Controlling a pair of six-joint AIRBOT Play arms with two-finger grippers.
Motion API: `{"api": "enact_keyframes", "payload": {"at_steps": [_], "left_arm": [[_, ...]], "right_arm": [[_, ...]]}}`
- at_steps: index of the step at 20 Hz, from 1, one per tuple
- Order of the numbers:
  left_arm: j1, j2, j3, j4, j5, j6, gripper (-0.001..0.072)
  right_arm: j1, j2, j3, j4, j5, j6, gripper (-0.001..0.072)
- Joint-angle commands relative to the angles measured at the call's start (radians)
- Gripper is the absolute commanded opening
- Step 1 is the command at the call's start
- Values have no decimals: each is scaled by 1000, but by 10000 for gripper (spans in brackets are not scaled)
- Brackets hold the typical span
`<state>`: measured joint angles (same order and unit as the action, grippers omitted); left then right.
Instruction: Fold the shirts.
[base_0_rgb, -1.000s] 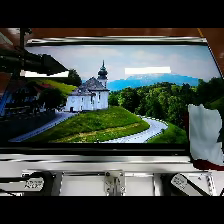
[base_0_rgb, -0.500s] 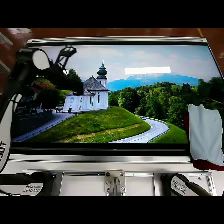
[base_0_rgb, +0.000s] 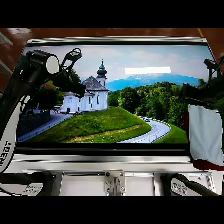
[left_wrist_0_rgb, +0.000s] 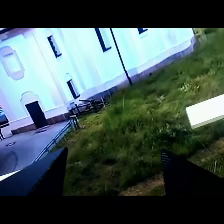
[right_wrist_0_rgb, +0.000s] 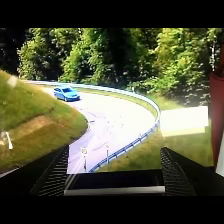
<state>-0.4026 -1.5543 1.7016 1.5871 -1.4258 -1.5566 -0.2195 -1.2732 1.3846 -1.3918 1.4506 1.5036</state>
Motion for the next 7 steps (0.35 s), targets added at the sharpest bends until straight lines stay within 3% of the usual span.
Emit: {"api": "enact_keyframes", "payload": {"at_steps": [1,7], "left_arm": [[-1,-14,0,11,0,26,674],[-1,-18,0,10,2,24,674]], "right_arm": [[11,-3,1,4,4,0,671],[11,-3,1,4,4,0,671]]}}
